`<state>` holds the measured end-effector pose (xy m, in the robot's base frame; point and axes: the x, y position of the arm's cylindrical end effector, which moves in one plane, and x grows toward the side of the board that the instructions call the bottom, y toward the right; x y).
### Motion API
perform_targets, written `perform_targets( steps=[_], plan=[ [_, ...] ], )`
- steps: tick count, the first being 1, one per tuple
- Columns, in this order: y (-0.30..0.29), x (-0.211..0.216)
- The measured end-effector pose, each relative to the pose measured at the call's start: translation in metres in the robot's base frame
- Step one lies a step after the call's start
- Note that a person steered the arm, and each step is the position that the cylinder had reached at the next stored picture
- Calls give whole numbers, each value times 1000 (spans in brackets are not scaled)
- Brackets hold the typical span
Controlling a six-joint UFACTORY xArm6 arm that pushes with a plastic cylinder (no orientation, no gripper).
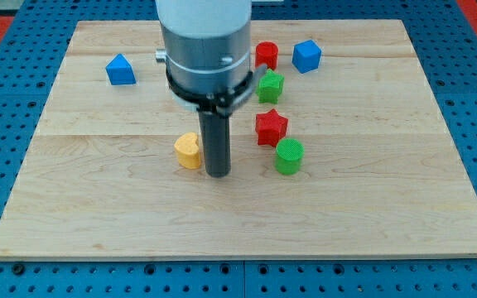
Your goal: Push blue triangle diagonally above yellow heart
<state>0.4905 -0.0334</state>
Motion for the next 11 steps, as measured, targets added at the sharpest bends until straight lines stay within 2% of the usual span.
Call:
perform_targets(
  steps=[1,2,3,4,5,6,7,9,10,11],
  plan=[
    [-4,-23],
    [-40,-50],
    [-88,-76],
    [-165,-90],
    [-239,-140],
    [-254,-189],
    [-221,-203],
    [-136,-171],
    [-123,-163],
    [-162,-150]
  ],
)
